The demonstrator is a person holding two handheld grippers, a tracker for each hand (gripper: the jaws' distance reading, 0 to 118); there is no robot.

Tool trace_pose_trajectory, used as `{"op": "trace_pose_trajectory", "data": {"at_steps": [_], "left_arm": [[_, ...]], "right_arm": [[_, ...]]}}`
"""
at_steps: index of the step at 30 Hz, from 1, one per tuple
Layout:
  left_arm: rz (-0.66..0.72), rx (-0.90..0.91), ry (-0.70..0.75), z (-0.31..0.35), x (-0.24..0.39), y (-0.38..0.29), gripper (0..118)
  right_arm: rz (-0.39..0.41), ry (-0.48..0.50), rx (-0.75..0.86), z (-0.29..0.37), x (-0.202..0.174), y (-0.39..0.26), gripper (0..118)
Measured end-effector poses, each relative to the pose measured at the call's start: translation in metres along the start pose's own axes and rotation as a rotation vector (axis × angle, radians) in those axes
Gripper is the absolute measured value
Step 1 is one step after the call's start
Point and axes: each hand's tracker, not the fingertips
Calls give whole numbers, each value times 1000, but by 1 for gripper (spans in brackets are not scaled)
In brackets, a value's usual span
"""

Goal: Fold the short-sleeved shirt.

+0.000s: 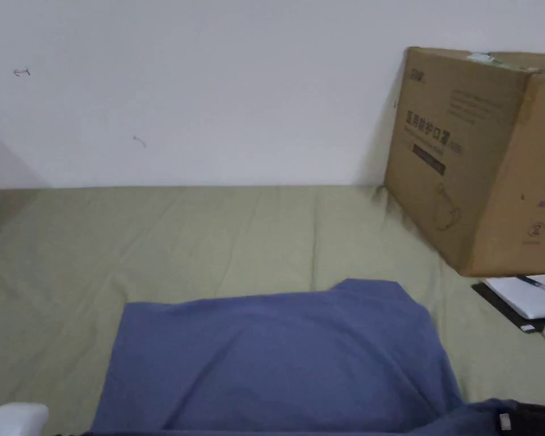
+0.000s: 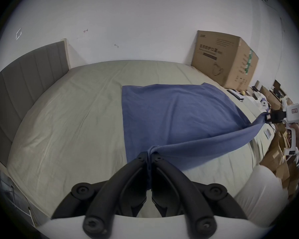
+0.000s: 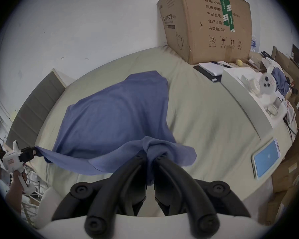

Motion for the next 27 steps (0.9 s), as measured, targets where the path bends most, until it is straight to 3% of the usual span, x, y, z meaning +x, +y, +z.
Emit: {"op": "trace_pose_trajectory", "data": {"at_steps": [5,9,10,11,12,15,16,17,18,19,24,26,27], "left_arm": [[35,-67,15,-59,-17,29,2],[32,-133,26,-101,-21,38,3],[26,-146,33,-108,-20,39,5],[20,-154,42,-116,-23,40,16],[10,-162,58,-122,-24,39,38],[9,-160,112,-132,-31,40,68],[23,-120,139,-121,-31,40,101],[43,-60,165,-113,-32,40,112],[71,10,156,-100,-35,41,113],[103,53,130,-90,-38,39,113],[259,160,25,-10,-29,22,113],[280,225,-16,20,-23,8,94],[268,272,11,35,-18,1,71]], "right_arm": [[7,-45,-43,-57,-13,39,7],[-35,-93,-98,-103,-15,51,7],[-47,-102,-103,-111,-16,51,7],[-63,-109,-104,-117,-16,50,13],[-81,-106,-104,-122,-16,48,25],[-106,-130,-55,-123,-16,42,43],[-105,-126,-32,-119,-15,40,88],[-104,-122,-15,-114,-16,37,114],[-100,-98,55,-99,-17,33,116],[-97,-99,94,-88,-18,32,110],[-87,-10,227,-14,-37,4,111],[-59,63,309,19,-48,-14,90],[-33,96,352,30,-56,-20,64]]}}
